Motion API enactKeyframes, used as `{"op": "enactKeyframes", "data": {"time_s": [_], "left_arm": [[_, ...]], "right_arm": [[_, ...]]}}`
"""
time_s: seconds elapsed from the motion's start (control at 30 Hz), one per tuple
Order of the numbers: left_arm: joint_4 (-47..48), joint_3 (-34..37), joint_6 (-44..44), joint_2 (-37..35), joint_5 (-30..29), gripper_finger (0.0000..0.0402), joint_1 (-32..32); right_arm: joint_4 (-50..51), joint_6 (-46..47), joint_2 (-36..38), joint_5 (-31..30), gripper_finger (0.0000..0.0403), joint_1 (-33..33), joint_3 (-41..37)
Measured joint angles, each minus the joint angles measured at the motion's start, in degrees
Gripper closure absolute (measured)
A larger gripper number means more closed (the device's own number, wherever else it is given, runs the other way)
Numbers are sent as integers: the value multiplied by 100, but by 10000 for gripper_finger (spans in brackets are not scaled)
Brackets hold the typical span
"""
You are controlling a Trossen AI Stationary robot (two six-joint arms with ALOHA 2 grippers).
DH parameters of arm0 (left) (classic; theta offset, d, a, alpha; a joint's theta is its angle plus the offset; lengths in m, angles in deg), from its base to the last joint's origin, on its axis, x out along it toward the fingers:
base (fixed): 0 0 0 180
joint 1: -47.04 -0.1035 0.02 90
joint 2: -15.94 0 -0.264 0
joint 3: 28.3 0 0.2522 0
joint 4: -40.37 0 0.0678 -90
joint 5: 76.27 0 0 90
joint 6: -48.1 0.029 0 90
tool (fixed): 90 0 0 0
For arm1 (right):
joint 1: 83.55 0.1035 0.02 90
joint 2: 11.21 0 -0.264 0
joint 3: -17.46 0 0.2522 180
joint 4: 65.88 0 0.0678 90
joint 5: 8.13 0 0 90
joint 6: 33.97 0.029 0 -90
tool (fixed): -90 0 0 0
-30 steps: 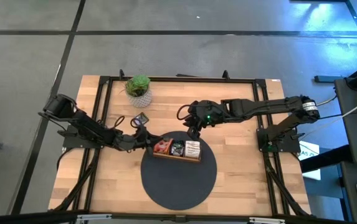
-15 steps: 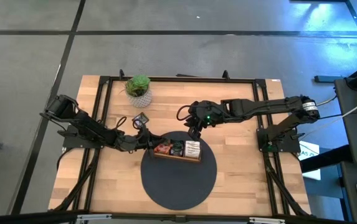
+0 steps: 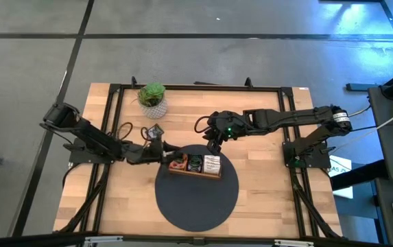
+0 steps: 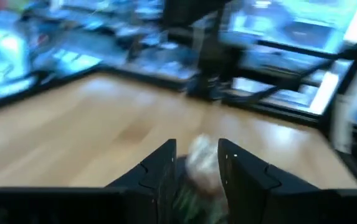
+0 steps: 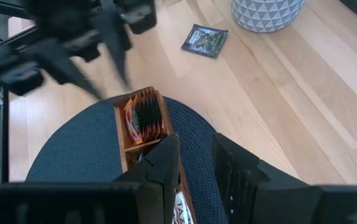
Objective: Pick & Place Tea
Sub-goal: Put the orange tea bag into the left slot of the wooden organizer
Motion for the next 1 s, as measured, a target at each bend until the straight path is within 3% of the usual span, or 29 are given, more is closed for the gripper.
{"op": "enactKeyframes", "data": {"time_s": [0.13, 0.23, 0.33, 0.47, 0.57, 1.0], "left_arm": [[661, -298, 440, -431, 1409, 289, -212], [2207, -764, -39, -714, 2545, 289, -572], [3922, -1354, -11, -773, 3162, 288, -843], [5649, -2092, 644, -690, 3172, 286, -978], [6352, -2412, 870, -626, 2889, 287, -1085], [6775, -2504, 813, -336, 3188, 286, -1358]], "right_arm": [[-2, -3, 0, 0, 305, 0, 0], [-3, -5, 0, 0, 305, 0, 0], [-4, -15, 0, 0, 305, 0, 0], [-9, -153, 0, -2, 305, 0, 0], [-9, -160, 0, -2, 305, 0, 0], [-11, -320, 1, -6, 305, -2, 0]]}}
